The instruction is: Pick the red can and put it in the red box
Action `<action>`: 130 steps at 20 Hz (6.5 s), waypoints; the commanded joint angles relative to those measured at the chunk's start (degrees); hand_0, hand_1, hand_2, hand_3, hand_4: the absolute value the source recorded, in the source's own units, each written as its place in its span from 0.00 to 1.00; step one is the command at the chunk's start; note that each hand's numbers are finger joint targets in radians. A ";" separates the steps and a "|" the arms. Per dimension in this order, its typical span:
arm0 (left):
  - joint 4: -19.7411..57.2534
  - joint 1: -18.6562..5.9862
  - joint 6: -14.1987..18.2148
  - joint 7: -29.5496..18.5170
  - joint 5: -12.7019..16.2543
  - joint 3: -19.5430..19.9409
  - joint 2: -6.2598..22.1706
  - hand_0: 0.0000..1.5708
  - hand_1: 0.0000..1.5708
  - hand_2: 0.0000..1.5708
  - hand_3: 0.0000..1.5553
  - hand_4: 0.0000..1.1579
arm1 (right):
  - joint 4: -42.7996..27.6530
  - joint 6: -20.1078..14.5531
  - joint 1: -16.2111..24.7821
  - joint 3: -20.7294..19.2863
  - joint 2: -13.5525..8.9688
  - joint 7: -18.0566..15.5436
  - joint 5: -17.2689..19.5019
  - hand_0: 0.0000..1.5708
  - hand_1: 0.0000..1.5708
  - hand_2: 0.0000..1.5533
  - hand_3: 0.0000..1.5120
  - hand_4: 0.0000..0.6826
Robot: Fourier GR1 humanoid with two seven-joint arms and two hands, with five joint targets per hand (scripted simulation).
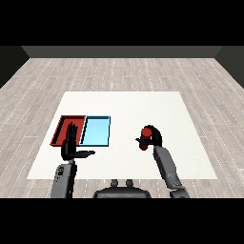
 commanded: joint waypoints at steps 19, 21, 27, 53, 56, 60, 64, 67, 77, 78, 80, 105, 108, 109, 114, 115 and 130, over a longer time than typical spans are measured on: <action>5.67 -7.31 1.46 5.33 -3.98 -9.34 -2.64 0.00 0.00 0.00 0.00 0.00 | -21.80 -3.88 4.14 4.47 2.24 6.26 1.80 0.91 0.91 0.93 0.94 0.96; 4.96 -7.44 4.32 7.51 -2.93 -13.77 -2.66 0.00 0.00 0.00 0.00 0.00 | -29.07 -1.95 7.92 4.34 0.02 11.00 0.31 0.90 0.90 0.93 0.94 0.96; 8.82 -8.93 5.85 5.54 -1.38 -15.16 -2.67 0.00 0.00 0.00 0.00 0.00 | -20.67 -11.46 1.53 12.61 2.29 5.16 -1.27 0.91 0.91 0.93 0.94 0.97; 20.30 -24.74 21.57 10.34 3.73 -30.95 -2.68 0.00 0.00 0.00 0.00 0.00 | -18.55 -22.76 -6.77 28.09 2.32 0.72 -10.55 0.91 0.91 0.93 0.93 0.88; 15.59 -21.14 17.90 10.70 2.69 -29.51 -2.68 0.00 0.00 0.00 0.00 0.00 | -21.72 -26.29 -5.07 33.84 2.31 2.22 -9.01 0.92 0.92 0.92 0.92 0.90; 18.43 -22.99 18.14 11.07 3.33 -29.74 -2.68 0.00 0.00 0.00 0.00 0.00 | -19.78 -25.21 -10.12 31.25 2.31 4.91 -11.86 0.92 0.92 0.92 0.92 0.88; 17.76 -24.70 20.20 12.75 3.53 -30.81 -2.66 0.00 0.00 0.00 0.00 0.00 | -23.21 -27.40 -5.76 35.87 2.31 2.78 -12.27 0.93 0.93 0.93 0.92 0.86; 18.16 -26.92 24.91 13.84 4.42 -35.24 -2.66 0.00 0.00 0.00 0.00 0.00 | -18.69 -23.91 -9.95 32.59 2.30 1.36 -14.07 0.93 0.93 0.93 0.92 0.80; 20.37 -22.26 33.36 11.42 3.92 -39.98 -2.59 1.00 1.00 0.99 0.93 0.82 | -25.59 -24.80 -3.02 34.81 2.26 2.00 -11.66 0.95 0.95 0.93 0.92 0.76; 21.09 -24.27 30.18 13.17 4.42 -36.98 -2.60 1.00 1.00 0.98 0.94 0.84 | -23.08 -25.06 -5.34 35.31 2.26 1.11 -12.79 0.94 0.94 0.93 0.92 0.78; 21.97 -28.40 36.29 15.95 4.41 -39.98 -2.60 1.00 1.00 0.98 0.93 0.86 | -28.04 -26.18 -3.35 36.18 2.26 4.47 -9.41 0.93 0.93 0.93 0.92 0.82; 22.47 -27.45 32.94 9.88 6.01 -33.75 -2.60 1.00 1.00 1.00 0.96 0.99 | -29.00 -22.00 -4.80 32.49 2.27 3.73 -10.02 0.00 0.00 0.00 0.00 0.00; 19.20 -23.93 38.47 8.78 5.04 -40.28 -2.61 1.00 1.00 1.00 0.96 0.99 | -30.68 -22.87 -5.65 32.41 2.28 6.59 -7.30 0.00 0.00 0.00 0.00 0.00; 21.17 -28.98 37.16 11.55 4.99 -37.62 -2.61 1.00 1.00 1.00 0.95 0.99 | -30.33 -24.46 -5.71 33.18 2.28 5.89 -7.26 0.00 0.00 0.00 0.00 0.00; 16.61 -22.52 32.12 11.79 2.01 -33.58 -0.72 1.00 1.00 1.00 0.95 0.99 | -34.26 -21.11 -2.25 27.94 -0.26 7.57 -4.05 0.00 0.00 0.00 0.00 0.00; 20.54 -25.56 31.51 11.10 3.96 -31.83 -2.63 1.00 1.00 1.00 0.95 0.99 | -33.88 -23.11 -5.63 26.99 1.08 8.86 -2.69 0.00 0.00 0.00 0.00 0.00; 11.81 -16.51 26.93 9.79 2.73 -25.39 5.95 1.00 1.00 1.00 0.95 0.98 | -47.72 -17.71 3.00 10.20 -7.26 10.00 -8.48 0.00 0.00 0.00 0.00 0.00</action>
